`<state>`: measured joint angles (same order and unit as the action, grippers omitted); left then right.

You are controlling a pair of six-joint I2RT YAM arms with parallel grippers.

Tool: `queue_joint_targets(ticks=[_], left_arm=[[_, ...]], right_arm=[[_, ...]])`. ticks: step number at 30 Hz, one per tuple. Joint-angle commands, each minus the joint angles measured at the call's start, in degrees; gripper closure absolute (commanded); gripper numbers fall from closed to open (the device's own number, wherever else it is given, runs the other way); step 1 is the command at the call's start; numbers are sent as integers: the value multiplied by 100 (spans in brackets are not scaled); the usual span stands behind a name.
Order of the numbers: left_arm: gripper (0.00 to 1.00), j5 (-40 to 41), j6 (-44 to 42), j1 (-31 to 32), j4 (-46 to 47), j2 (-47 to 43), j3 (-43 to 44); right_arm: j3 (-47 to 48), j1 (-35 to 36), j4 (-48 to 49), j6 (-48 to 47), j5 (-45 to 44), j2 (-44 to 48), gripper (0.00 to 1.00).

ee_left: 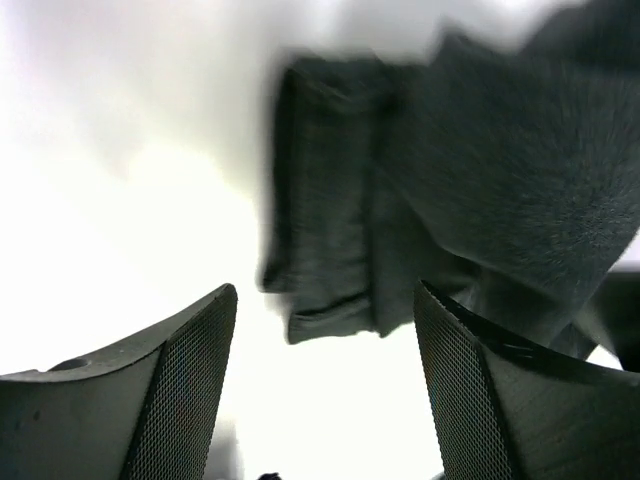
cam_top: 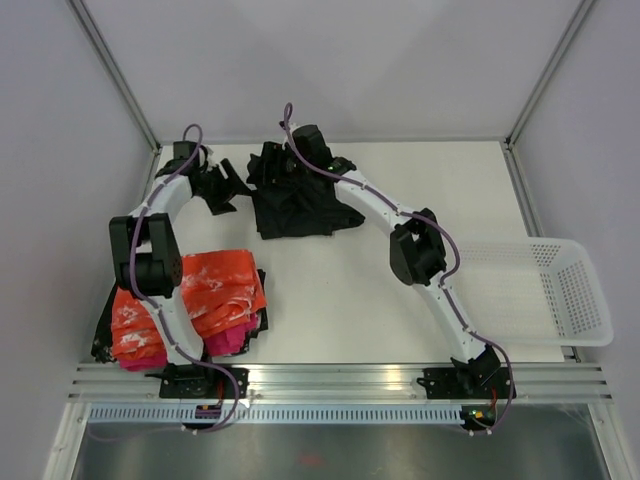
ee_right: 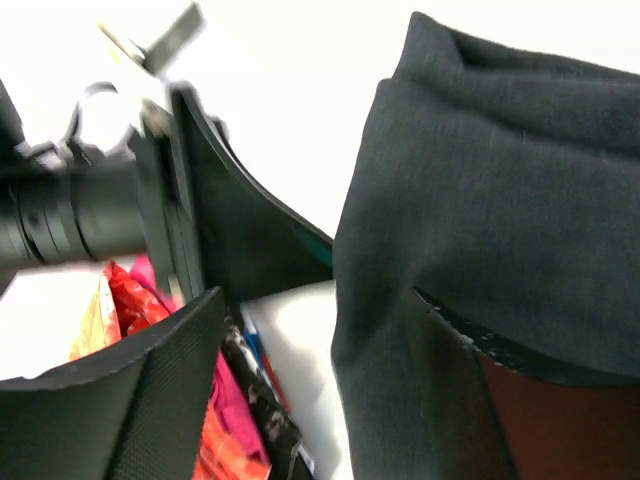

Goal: Fold and stack the trousers
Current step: Fold the trousers

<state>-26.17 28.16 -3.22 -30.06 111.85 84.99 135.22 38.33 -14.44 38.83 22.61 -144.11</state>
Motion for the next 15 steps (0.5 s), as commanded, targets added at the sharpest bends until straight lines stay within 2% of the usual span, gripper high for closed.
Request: queue_joint_targets(ticks=[1,5,8,10,13,15], left_arm=[[23,254,312,-590,97,-506,-61],[23,8,286,-995,124,-656,17],[23,-842,304,-1014,412,-752,97],[23,-1126,391,-935,598,-779,149],[23,-1109,286,-593,414,-753,491],[22,-960,312,-311,299,-744,676]], right_arm=[[172,-70,-504,-182,-168,1005,20],[-241,-466,-1341,-314,-1239,1631,18],[-627,-756,-1623,-534,-1635,2009,18],[-996,-835,-1615,-823,-1856,2237,19],[-1383,-853,-1641,-1280,-2217,2318,31],[-1716,-853,-1589,-1386,-2182,2239,47]])
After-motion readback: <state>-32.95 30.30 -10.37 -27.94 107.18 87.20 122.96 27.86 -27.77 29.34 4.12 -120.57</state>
